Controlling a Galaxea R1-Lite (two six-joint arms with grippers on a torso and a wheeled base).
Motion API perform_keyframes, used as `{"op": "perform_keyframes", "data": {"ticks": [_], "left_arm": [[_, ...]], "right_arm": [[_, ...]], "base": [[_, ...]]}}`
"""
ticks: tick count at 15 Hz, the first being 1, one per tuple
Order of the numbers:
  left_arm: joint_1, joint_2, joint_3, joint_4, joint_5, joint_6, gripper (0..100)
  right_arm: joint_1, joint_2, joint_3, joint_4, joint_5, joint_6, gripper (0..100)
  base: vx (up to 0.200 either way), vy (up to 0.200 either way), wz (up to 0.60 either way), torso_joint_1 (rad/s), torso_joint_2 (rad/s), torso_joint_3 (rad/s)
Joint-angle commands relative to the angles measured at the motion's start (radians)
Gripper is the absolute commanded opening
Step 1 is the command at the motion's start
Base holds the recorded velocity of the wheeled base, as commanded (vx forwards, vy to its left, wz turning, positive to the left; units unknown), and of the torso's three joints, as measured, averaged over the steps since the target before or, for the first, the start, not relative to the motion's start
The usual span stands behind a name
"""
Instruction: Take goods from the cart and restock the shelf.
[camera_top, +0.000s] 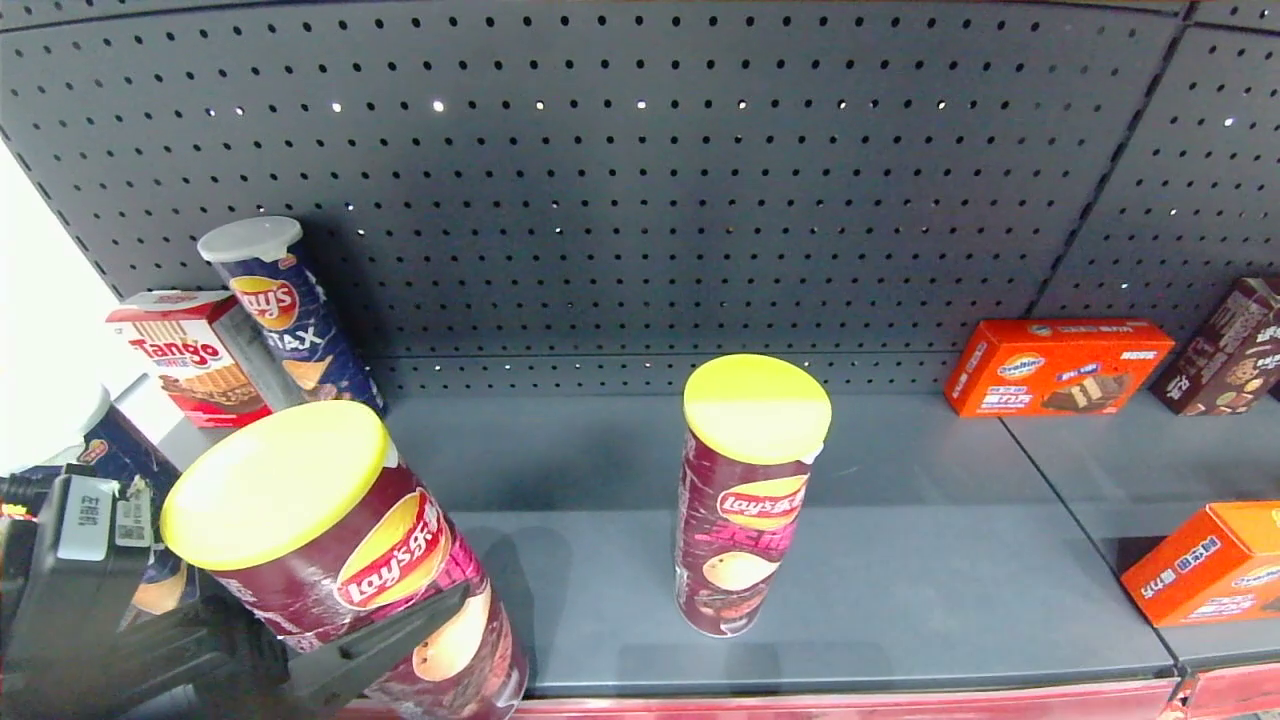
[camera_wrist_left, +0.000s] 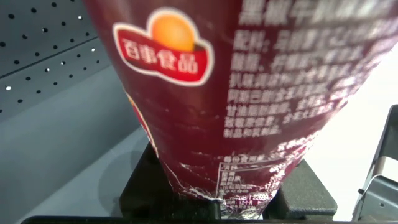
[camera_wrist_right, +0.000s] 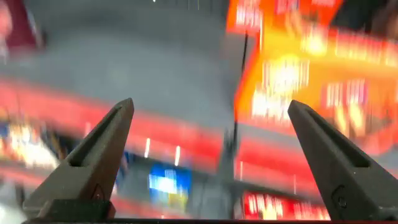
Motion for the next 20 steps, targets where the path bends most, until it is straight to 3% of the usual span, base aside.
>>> {"op": "perform_keyframes", "data": {"ticks": [1, 5, 7, 10, 12, 14, 18, 20], "left_arm": [[-0.002, -0.01, 0.009, 0.001, -0.001, 0.0, 0], [-0.005, -0.012, 0.015, -0.004, -0.003, 0.0, 0], [-0.01, -0.01, 0.013, -0.005, -0.004, 0.0, 0], [-0.028, -0.009, 0.007, -0.007, -0.004, 0.0, 0], [-0.028, -0.009, 0.001, -0.007, -0.004, 0.0, 0], [-0.028, -0.01, 0.001, -0.007, -0.004, 0.0, 0], [-0.03, -0.01, 0.001, -0.001, -0.006, 0.0, 0], [-0.028, -0.009, -0.016, -0.001, -0.004, -0.002, 0]], "right_arm": [[0.004, -0.241, -0.003, 0.157, -0.007, 0.005, 100], [0.006, -0.241, -0.001, 0.153, 0.125, -0.027, 100], [0.022, -0.241, -0.026, 0.229, 0.306, 0.012, 100], [-0.123, -0.149, -0.041, 0.263, 0.299, 0.081, 100], [-0.352, -0.122, -0.041, 0.263, 0.299, 0.103, 100], [-0.488, -0.142, -0.039, 0.262, 0.305, 0.111, 100], [-0.484, -0.148, -0.027, 0.223, 0.274, 0.114, 100], [-0.482, -0.149, -0.009, 0.179, 0.065, 0.115, 100]], "base": [[0.0, 0.0, 0.0, 0.0, 0.0, 0.0], [0.0, 0.0, 0.0, 0.0, 0.0, 0.0], [0.0, 0.0, 0.0, 0.0, 0.0, 0.0], [0.0, 0.0, 0.0, 0.0, 0.0, 0.0], [0.0, 0.0, 0.0, 0.0, 0.0, 0.0], [0.0, 0.0, 0.0, 0.0, 0.0, 0.0], [0.0, 0.0, 0.0, 0.0, 0.0, 0.0], [0.0, 0.0, 0.0, 0.0, 0.0, 0.0]]}}
